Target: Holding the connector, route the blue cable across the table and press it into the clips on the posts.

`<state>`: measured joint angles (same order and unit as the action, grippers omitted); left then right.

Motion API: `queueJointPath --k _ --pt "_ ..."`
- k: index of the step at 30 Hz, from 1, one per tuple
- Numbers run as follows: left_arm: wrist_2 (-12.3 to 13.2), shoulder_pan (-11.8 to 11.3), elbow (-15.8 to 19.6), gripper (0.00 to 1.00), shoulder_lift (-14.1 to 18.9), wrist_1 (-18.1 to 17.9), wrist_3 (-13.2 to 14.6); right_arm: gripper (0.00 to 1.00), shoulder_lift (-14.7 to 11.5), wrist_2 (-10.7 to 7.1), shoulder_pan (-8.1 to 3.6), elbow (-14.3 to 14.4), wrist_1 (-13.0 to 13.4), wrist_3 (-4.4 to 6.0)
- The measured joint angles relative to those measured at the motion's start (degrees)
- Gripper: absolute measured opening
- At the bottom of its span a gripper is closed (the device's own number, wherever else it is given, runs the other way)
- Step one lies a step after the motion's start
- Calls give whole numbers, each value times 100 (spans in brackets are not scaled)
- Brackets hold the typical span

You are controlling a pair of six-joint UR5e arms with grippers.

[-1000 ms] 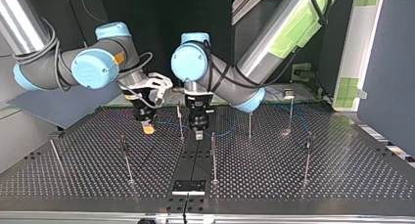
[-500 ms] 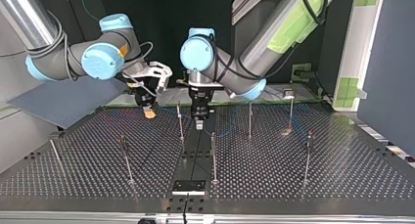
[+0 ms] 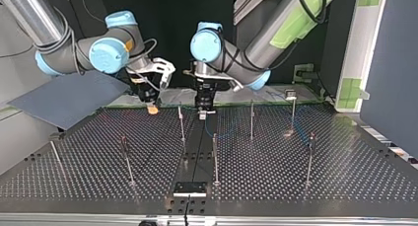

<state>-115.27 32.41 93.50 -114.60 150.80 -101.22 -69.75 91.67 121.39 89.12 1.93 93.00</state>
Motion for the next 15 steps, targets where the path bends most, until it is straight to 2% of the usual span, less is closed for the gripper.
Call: queueJointPath --k 7,15 --pt "160 31 357 0 -293 -111 29 0 0 -21 3 385 384 63" --pt "222 54 738 0 -377 -229 31 0 0 -16 0 722 813 55"
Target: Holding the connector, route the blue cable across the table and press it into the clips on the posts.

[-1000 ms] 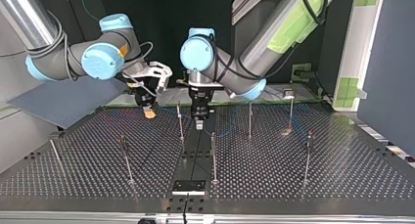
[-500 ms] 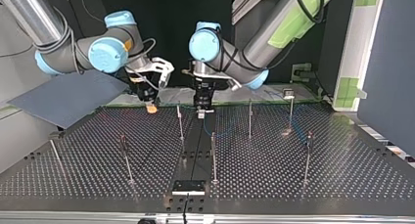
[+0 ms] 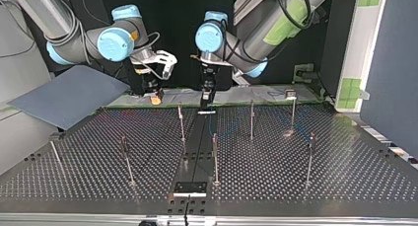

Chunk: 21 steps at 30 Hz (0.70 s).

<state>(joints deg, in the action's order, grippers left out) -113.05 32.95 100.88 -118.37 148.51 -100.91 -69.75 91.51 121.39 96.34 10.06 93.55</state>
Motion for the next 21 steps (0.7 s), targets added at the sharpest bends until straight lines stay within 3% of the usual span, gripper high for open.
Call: queueJointPath --k 8,16,21 --pt "-43 -7 458 0 -2 -346 -140 0 7 -68 -46 179 421 -98" --pt "96 -25 845 0 -4 -693 -222 0 84 -369 -143 439 760 -8" --pt "298 -27 809 0 -13 -731 -313 0 262 -517 -178 466 970 -23"
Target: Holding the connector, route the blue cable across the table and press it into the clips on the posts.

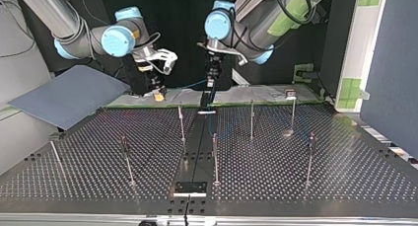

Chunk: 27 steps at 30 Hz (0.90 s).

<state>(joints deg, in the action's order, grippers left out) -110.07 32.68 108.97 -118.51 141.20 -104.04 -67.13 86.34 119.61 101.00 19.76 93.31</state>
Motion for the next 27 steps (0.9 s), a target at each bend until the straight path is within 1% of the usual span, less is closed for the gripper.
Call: queueJointPath --k 4,7,9,12,15,19,20,22,27 --pt "127 -7 -151 0 0 17 -93 0 164 -62 -52 1 121 -7" --pt "173 -15 -289 0 -46 106 -128 0 210 -137 -94 -2 171 3" --pt "174 -6 -373 0 -107 177 -132 0 220 -184 -122 -4 190 12" --pt "98 -2 -523 0 -240 320 -138 0 226 -232 -170 -10 228 31" --pt "31 -11 -689 0 -401 484 -147 0 229 -297 -224 -14 309 77" --pt "16 16 -915 0 -615 702 -146 0 237 -435 -313 -15 466 191" --pt "16 21 -967 0 -646 738 -145 0 239 -458 -333 -15 495 206" --pt "17 30 -1089 0 -691 796 -144 0 243 -489 -375 -15 543 227" --pt "44 32 -1350 0 -718 815 -151 0 282 -558 -433 -20 629 240"
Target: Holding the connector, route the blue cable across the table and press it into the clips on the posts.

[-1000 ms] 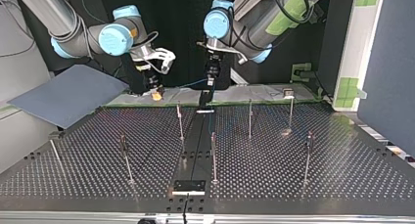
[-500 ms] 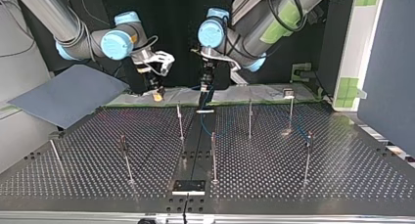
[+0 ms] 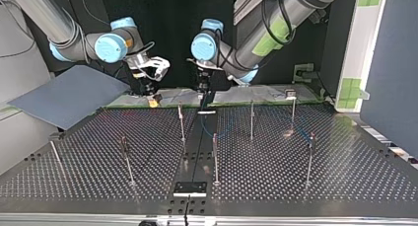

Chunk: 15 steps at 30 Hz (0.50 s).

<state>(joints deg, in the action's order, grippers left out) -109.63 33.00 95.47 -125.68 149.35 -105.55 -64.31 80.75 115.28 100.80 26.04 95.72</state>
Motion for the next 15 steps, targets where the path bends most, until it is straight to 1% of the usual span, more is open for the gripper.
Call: queueJointPath --k 4,7,12,15 --pt "6 -20 -196 0 -1 -26 -6 0 130 -136 -40 -52 49 1" --pt "7 -35 -329 0 -5 -33 -8 0 225 -200 -77 -82 59 4" --pt "78 -64 -407 0 -25 -42 -35 0 278 -258 -140 -149 53 33" --pt "135 -113 -443 0 -104 -27 -53 0 291 -277 -185 -198 45 67"
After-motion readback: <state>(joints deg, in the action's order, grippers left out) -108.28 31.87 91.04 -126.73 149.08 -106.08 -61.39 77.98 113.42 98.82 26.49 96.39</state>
